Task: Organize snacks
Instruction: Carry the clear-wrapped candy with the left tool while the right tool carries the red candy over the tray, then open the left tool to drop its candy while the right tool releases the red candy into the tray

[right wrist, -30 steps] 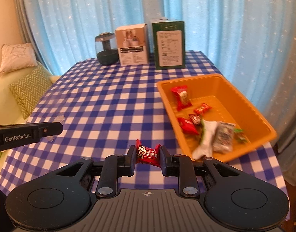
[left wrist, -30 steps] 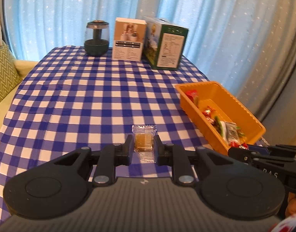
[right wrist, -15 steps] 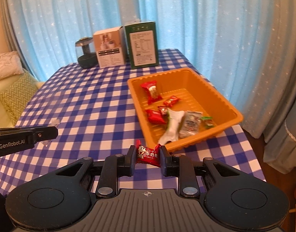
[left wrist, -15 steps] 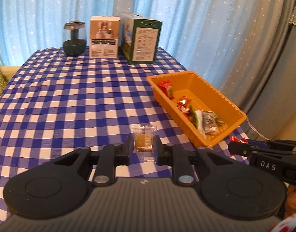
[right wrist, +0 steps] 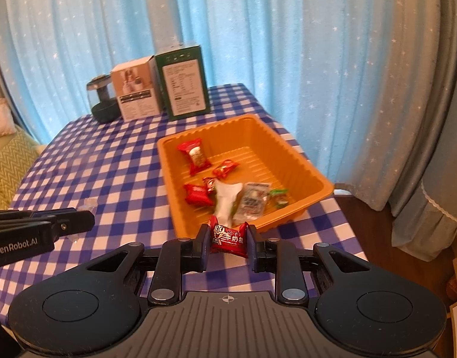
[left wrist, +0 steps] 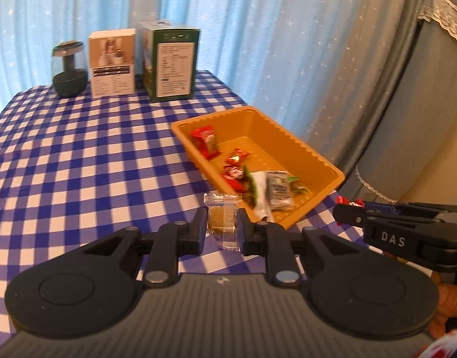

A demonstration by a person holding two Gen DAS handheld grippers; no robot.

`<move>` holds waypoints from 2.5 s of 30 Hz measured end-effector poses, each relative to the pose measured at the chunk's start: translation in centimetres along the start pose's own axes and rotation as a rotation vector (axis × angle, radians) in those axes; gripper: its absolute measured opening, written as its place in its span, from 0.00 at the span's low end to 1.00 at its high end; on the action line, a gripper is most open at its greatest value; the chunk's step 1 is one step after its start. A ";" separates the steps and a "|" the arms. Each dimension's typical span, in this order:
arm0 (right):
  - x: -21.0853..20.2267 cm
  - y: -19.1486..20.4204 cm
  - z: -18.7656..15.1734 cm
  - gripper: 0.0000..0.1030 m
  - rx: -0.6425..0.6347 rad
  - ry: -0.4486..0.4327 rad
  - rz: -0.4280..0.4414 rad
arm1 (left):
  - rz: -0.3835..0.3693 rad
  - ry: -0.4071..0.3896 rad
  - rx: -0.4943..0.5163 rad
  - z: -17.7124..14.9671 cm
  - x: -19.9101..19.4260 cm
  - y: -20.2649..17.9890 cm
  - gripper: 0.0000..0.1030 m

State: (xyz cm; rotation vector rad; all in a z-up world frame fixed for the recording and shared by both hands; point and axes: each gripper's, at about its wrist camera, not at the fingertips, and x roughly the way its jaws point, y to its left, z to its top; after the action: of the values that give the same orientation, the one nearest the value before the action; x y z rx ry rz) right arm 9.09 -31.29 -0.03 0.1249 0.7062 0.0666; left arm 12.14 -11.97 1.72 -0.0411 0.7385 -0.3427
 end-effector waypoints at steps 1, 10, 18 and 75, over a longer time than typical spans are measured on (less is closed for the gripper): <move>0.0 -0.3 0.1 0.25 0.003 -0.002 -0.002 | -0.005 0.000 0.005 0.2 0.2 -0.3 0.18; 0.7 -2.4 1.4 0.25 0.026 -0.018 -0.026 | -0.039 0.008 0.037 1.6 2.3 -2.5 0.18; 2.5 -3.8 3.0 0.25 0.028 -0.027 -0.029 | -0.047 0.012 0.061 3.0 4.7 -3.5 0.18; 13.1 -5.2 9.3 0.25 -0.014 0.009 0.012 | -0.001 0.071 0.057 8.6 15.7 -0.4 0.32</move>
State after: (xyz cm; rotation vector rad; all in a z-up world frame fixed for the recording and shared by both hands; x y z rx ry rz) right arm 25.17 -35.98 -2.17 0.1158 0.7136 0.0839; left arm 28.58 -18.14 -2.08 0.0243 0.7986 -0.3670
